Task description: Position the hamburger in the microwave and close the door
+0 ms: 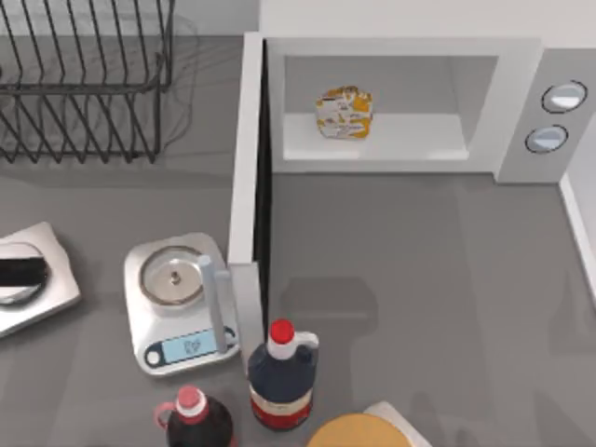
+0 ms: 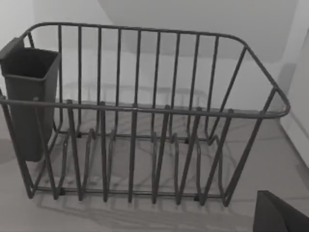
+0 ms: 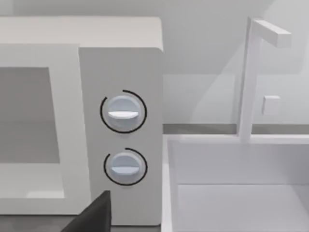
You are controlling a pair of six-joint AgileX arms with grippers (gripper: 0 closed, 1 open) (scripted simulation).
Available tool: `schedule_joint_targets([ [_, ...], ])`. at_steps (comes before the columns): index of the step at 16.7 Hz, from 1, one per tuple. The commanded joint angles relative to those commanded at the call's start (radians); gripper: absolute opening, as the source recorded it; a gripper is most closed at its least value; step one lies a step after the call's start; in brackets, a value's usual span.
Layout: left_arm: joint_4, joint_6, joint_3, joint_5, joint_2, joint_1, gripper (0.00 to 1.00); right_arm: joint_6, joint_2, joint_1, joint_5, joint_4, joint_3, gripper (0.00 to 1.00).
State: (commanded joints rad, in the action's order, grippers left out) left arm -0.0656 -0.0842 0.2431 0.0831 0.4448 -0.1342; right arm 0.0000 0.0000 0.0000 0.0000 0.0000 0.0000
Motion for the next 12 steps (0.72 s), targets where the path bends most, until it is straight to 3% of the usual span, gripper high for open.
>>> schedule_joint_targets([
  [7, 0.432, -0.239, 0.405, 0.217, 0.453, -0.314, 0.00, 0.000, 0.000, 0.000, 0.000, 0.000, 0.000, 1.00],
  [12, 0.625, -0.333, 0.534, 0.304, 0.632, -0.448, 0.00, 0.000, 0.000, 0.000, 0.000, 0.000, 0.000, 1.00],
])
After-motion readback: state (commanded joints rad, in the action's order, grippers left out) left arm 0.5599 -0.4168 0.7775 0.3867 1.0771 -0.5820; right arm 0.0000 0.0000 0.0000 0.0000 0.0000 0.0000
